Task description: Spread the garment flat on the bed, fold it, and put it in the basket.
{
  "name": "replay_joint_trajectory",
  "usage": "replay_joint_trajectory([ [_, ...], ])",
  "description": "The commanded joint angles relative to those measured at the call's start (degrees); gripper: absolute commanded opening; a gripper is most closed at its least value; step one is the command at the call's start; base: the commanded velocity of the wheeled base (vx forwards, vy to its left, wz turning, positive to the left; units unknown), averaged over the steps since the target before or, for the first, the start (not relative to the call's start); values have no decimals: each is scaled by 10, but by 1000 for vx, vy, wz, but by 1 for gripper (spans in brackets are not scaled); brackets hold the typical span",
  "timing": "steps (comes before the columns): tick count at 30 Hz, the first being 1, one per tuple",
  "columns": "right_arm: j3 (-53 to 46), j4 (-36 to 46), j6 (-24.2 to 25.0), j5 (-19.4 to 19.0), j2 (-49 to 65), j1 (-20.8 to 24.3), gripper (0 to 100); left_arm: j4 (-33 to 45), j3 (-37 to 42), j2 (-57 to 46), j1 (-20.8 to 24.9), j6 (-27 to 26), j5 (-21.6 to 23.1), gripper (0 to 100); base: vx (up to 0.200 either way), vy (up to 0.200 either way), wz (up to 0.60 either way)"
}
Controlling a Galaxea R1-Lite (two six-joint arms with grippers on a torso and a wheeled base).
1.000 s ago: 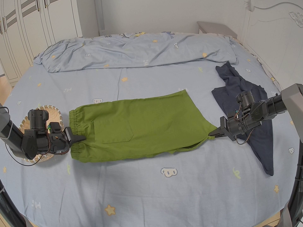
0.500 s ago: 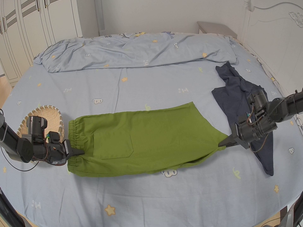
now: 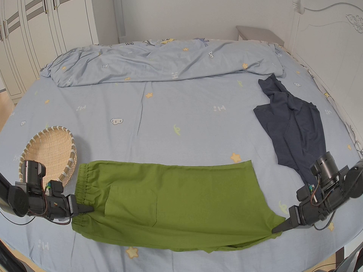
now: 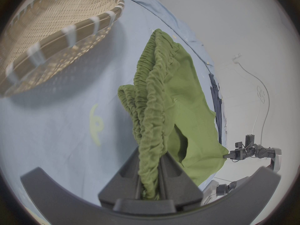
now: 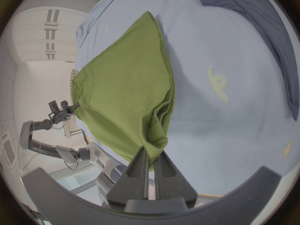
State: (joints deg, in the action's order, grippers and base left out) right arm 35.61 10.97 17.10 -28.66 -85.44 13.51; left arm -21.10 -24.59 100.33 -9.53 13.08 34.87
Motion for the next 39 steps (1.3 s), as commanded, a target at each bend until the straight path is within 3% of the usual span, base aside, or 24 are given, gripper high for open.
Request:
replay_joint_trajectory([
  [1, -80, -26, 31, 4, 70, 52, 0, -2, 61, -32, -29, -32, -1, 0, 0, 0, 0],
  [15, -101, -53, 35, 4, 69, 65, 0, -3, 70, -32, -37, -33, 22, 0, 0, 0, 0],
  [16, -100, -53, 36, 4, 68, 66, 100, -3, 69, -32, -37, -33, 23, 0, 0, 0, 0],
  [28, -57, -68, 35, 16, 72, 57, 100, -3, 73, -42, -37, -48, 24, 0, 0, 0, 0],
  [31, 0, -64, 33, 70, 68, 54, 100, 2, 73, -51, -37, -80, 23, 0, 0, 0, 0],
  [33, 3, -64, 33, 73, 68, 55, 100, 2, 74, -51, -37, -82, 22, 0, 0, 0, 0],
  [34, 58, -62, 32, 138, 55, 67, 100, 13, 72, -77, -44, -121, 15, 0, 0, 0, 0],
  [35, 58, -62, 32, 138, 55, 67, 100, 13, 72, -77, -44, -121, 15, 0, 0, 0, 0],
  [37, 104, -55, 33, 179, 49, 81, 100, 46, 52, -123, -53, -121, 14, 0, 0, 0, 0],
  [39, 119, -50, 33, 187, 48, 82, 100, 74, 31, -144, -55, -121, 13, 0, 0, 0, 0],
])
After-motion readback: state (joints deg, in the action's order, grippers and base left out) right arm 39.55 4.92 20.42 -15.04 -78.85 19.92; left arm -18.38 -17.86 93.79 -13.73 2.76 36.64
